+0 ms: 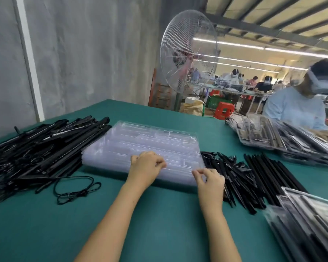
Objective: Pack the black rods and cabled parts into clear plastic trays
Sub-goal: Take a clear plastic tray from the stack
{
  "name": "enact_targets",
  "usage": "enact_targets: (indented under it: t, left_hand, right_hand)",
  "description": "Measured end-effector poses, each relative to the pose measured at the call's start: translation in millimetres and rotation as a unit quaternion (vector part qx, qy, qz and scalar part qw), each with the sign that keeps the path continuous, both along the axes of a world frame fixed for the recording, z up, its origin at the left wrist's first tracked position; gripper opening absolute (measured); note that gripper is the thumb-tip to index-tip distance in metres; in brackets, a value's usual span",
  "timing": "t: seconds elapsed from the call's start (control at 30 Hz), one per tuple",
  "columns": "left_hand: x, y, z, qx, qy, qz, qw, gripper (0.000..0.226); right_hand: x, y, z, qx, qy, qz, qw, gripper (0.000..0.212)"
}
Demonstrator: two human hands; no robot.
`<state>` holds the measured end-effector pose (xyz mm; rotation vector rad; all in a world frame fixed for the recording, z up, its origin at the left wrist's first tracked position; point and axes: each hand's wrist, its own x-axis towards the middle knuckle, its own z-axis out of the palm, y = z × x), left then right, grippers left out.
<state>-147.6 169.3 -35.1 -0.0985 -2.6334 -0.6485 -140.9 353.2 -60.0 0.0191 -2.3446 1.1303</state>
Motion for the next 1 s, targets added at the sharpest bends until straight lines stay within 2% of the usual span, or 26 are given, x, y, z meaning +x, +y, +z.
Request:
enact_targets:
  t: [0.1, 0.23, 0.3, 0.33, 0.37, 0.43, 0.47, 0.57, 0.63, 0.7, 0.8, 0.9, 1.0]
  left_hand:
    - [-1, 4, 3, 0.011, 0.027, 0.015, 0.999, 0.021]
    - [-3, 7, 11, 0.013, 0.076, 0.029, 0.997, 0.023]
    - [-5, 6, 14, 0.015, 0.090, 0.028, 0.995, 0.022]
    - [-7, 5, 17, 0.007, 0.094, 0.022, 0.995, 0.021]
    - [-9, 3, 19, -0.016, 0.090, 0.008, 0.996, 0.021]
    - [-12, -3, 24, -0.090, 0.054, -0.048, 0.993, 0.025]
    - [-13, -7, 25, -0.130, 0.032, -0.078, 0.988, 0.029]
    - [-14, -13, 25, -0.216, 0.001, -0.116, 0.969, 0.038]
    - [-17, -14, 30, -0.194, 0.008, -0.109, 0.975, 0.031]
    - [-21, -13, 42, -0.168, 0.025, -0.095, 0.981, 0.025]
    - [-27, -10, 65, -0.150, 0.097, -0.068, 0.982, 0.020]
    - [-15, -13, 95, -0.081, 0.202, -0.033, 0.976, 0.018]
    - [19, -16, 118, -0.029, 0.332, -0.056, 0.941, 0.010]
  right_hand:
    - [4, -3, -3, -0.045, 0.037, -0.022, 0.998, 0.022]
    - [5, -6, -1, -0.104, 0.028, -0.032, 0.994, 0.049]
    - [4, -8, -1, -0.181, 0.001, -0.033, 0.983, 0.062]
    - [4, -8, -1, -0.222, -0.016, -0.027, 0.975, 0.060]
    - [3, -7, -2, -0.248, -0.027, -0.016, 0.968, 0.050]
    - [2, -5, -3, -0.240, -0.038, 0.019, 0.970, 0.019]
    - [2, -4, -3, -0.232, -0.044, 0.037, 0.971, 0.011]
    - [0, -6, -5, -0.189, -0.069, 0.049, 0.978, 0.025]
    - [0, -8, -4, -0.150, -0.082, 0.048, 0.984, 0.037]
    - [0, -7, -4, -0.134, -0.092, 0.054, 0.985, 0.038]
    - [-1, -3, -5, -0.140, -0.106, 0.050, 0.983, 0.023]
    - [1, -2, -6, -0.129, -0.110, 0.047, 0.984, 0.024]
    - [2, -1, -6, -0.120, -0.110, 0.046, 0.986, 0.026]
